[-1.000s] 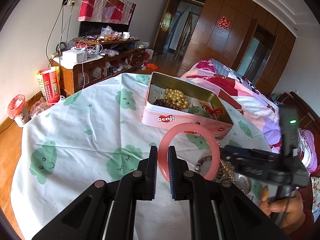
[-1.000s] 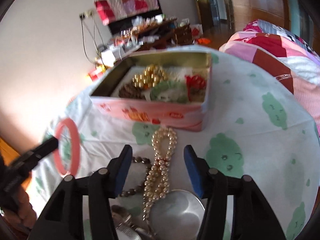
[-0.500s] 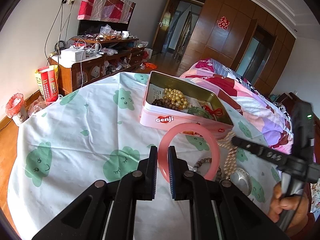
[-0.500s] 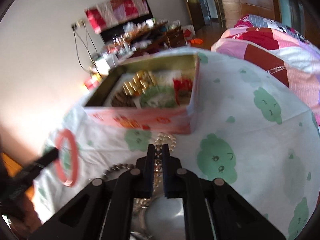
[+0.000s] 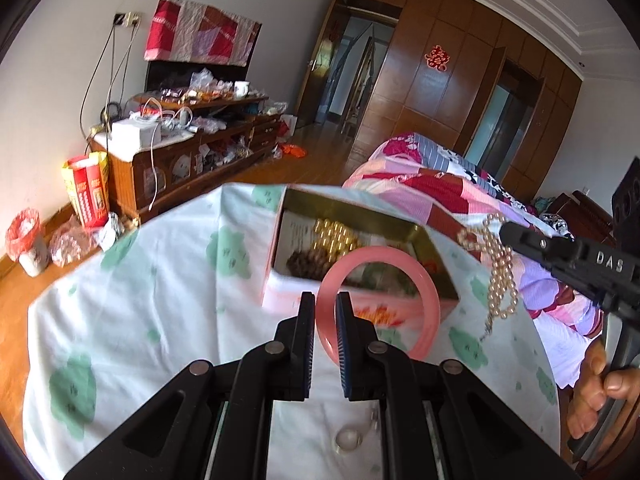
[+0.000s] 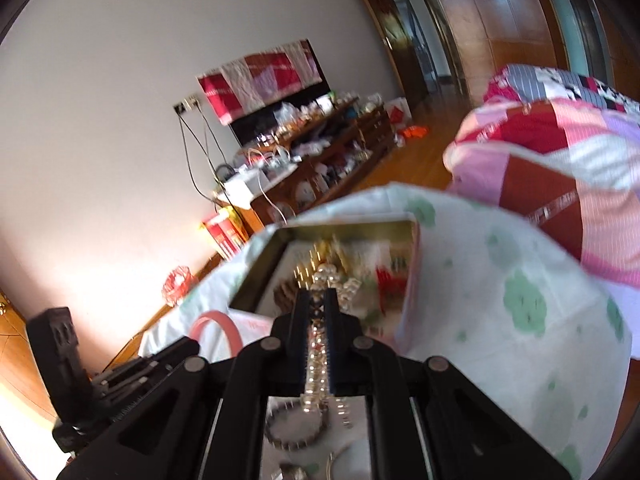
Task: Organize jewelry
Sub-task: 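Carry the pink bangle into the tin with the left gripper while the right gripper carries the pearls in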
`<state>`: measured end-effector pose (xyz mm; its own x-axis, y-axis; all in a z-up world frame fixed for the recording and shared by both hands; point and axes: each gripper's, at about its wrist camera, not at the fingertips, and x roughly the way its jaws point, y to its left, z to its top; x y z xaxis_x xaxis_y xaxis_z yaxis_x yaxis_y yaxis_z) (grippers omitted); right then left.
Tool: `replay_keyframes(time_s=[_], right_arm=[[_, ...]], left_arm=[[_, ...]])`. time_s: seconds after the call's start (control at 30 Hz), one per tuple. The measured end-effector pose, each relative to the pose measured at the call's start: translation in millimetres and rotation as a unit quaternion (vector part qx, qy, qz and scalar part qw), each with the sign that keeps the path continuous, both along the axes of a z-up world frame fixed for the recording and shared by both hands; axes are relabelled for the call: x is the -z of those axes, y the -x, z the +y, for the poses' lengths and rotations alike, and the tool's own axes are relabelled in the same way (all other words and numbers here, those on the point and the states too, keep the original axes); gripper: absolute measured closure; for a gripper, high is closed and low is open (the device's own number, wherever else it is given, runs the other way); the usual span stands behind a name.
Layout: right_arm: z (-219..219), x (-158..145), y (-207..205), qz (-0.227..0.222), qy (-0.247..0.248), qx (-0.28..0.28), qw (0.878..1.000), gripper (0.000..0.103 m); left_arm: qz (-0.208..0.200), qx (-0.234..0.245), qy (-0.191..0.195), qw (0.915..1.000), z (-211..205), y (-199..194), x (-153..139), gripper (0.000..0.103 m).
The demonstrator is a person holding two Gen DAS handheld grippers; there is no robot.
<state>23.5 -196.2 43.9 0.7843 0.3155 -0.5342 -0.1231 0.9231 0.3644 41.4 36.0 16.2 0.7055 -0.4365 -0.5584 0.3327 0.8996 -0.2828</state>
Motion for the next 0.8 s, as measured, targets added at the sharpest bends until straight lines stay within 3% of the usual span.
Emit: replay_keyframes(time_s=[0.17, 0.3, 0.57, 0.7, 0.8], right_arm=[[0.0, -12.3, -31.3, -0.024, 0.008, 0.003, 1.0, 0.094], [-0.1, -5.0, -57.3, -0.02, 0.014, 0.008, 1.0, 0.094], [-6.2, 32.3, -111.7, 0.038, 0.03, 0.004, 0.999, 0.094], [-7.5, 46.9, -121.5, 0.054, 0.051, 0.017, 0.997, 0.092], [-14.6, 51.9, -124.5, 0.065, 0.038, 0.018, 0.997, 0.092]], left_arm=[[-0.016, -0.001, -0.008, 0.9998, -14.7, -29.5, -6.4, 0.093], [-0.017, 0.0, -0.018, 0.9997, -28.0, -56.5, -2.2, 0.093], [0.013, -0.013, -0.051, 0.9985, -48.5, -101.8, 19.9, 0.093], [0.03, -0.02, -0.067, 0.9971, -54.6, -109.8, 27.9, 0.092], [0.036, -0.019, -0.073, 0.9965, -56.2, -110.4, 32.1, 0.09]])
